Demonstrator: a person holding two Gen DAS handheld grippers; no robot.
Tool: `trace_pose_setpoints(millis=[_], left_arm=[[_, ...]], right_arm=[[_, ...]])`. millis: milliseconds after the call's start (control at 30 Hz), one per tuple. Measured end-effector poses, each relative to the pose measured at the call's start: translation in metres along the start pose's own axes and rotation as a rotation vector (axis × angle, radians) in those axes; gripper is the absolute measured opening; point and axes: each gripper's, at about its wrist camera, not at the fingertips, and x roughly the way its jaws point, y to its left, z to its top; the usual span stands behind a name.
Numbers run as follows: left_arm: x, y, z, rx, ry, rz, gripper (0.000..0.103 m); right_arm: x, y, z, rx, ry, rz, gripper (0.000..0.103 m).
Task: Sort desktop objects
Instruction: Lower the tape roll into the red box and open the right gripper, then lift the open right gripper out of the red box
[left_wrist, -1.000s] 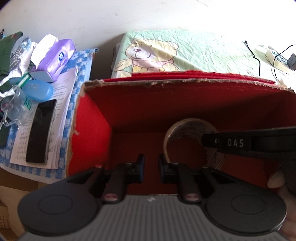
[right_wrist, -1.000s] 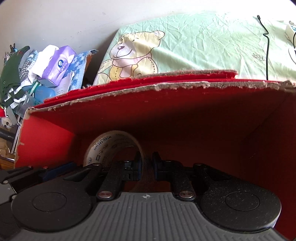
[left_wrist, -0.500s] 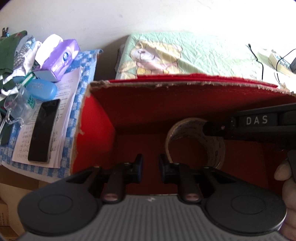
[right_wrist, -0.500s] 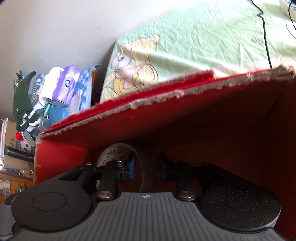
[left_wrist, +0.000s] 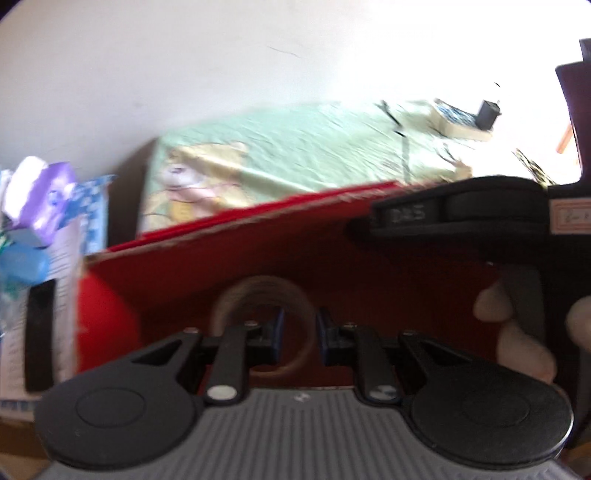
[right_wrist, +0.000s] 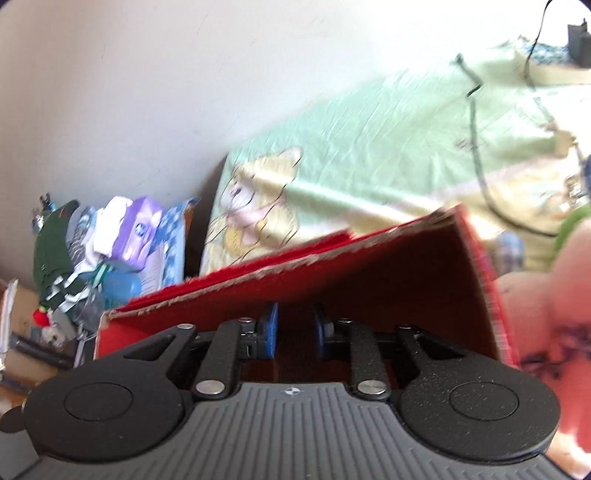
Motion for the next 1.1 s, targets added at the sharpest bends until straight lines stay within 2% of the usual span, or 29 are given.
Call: trace_pose_setpoints(millis=[67,100,167,333,400,467,700,833,1100], left_arm=[[0.012,-0.009,0.003,0.028,0.031,-0.034,0.018],[0.018,-0.012,0.005,0.032,0.047,-0.046,0.018],[0.031,-0.015,0.009,0.032,0.091,-0.074,0.019],[0.048,-0.017,0.012,0.020,0.193,-0.053,0.018],[0.052,-0.016,0.012,0.019,0.213,-0.024,0.019],[0.053,-0.017,0.011,0.012,0.211,0.016,0.027],[0.057,-0.001,0.011,-0.102,0.237,0.094,0.027],[0.058,0.006,0.011,-0.161,0.255,0.156,0.030],[0.054,0.021,0.009,-0.264,0.264,0.208,0.032]], right_arm=[[-0.001,-0.001,-0.004,-0.052,-0.043,-0.060,0.020],[-0.001,-0.004,-0.003,-0.050,-0.050,-0.047,0.017],[0.001,-0.006,-0.002,-0.041,-0.050,-0.029,0.019],[0.008,-0.003,-0.002,-0.059,-0.027,-0.043,0.019],[0.007,-0.003,-0.003,-0.052,-0.025,-0.037,0.019],[0.006,-0.003,-0.004,-0.050,-0.025,-0.037,0.019],[0.006,-0.002,-0.005,-0.050,-0.021,-0.034,0.020],[0.006,-0.002,-0.005,-0.050,-0.021,-0.033,0.020],[0.006,-0.002,-0.005,-0.048,-0.018,-0.033,0.021]])
